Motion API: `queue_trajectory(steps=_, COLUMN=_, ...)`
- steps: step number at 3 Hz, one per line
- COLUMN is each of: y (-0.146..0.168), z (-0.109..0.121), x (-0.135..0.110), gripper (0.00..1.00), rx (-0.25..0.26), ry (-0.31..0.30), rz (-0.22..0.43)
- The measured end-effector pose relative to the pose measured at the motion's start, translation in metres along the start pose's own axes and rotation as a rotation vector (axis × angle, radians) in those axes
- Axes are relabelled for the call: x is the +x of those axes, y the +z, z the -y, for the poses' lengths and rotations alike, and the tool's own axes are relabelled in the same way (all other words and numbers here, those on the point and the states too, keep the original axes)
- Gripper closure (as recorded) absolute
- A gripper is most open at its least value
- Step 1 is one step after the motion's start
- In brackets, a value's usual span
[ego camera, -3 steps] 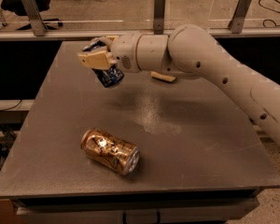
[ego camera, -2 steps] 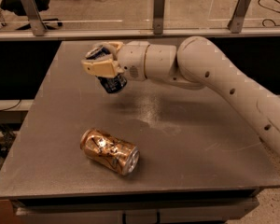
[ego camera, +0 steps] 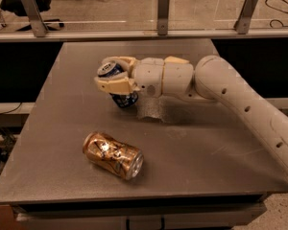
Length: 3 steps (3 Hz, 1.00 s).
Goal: Place pepsi can upright
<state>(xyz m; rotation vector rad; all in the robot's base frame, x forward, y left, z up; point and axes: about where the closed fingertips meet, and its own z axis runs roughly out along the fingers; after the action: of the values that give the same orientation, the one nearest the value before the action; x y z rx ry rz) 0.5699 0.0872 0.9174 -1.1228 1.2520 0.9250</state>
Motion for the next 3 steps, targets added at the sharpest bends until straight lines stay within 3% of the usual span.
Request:
queue_trajectory(steps=1, y=-0.0141, z=-0.0045, x=0.0136, gripper=0.82, rx=-0.029, ry=0.006, rz=-0.011)
queue_trajectory(steps=3, y=-0.0158, z=-0.0042, x=0.0094, gripper=0.36, rx=-0.031, ry=0.007, rz=-0.012)
